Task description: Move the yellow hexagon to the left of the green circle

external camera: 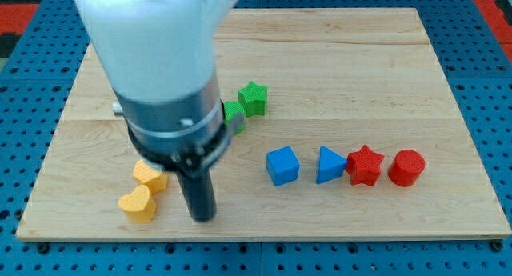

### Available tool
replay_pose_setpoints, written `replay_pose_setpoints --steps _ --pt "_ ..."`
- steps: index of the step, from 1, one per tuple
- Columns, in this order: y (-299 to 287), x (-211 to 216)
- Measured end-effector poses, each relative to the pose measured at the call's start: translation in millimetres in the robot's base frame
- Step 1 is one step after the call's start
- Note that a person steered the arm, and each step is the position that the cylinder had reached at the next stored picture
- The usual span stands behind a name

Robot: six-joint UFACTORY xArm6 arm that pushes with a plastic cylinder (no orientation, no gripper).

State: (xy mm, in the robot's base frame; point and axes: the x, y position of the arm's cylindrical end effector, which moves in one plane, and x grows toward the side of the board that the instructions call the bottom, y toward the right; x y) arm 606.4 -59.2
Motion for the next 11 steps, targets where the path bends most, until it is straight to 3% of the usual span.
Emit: replay_pose_setpoints --steps 1,3,4,6,7,8,9,11 --pt "7 12" --pt "-74 2" --pt "-113 -24" --pt "-89 -64" --pt "-77 -40" --pt "-48 -61" --pt "-49 -107" --pt "-87 -133"
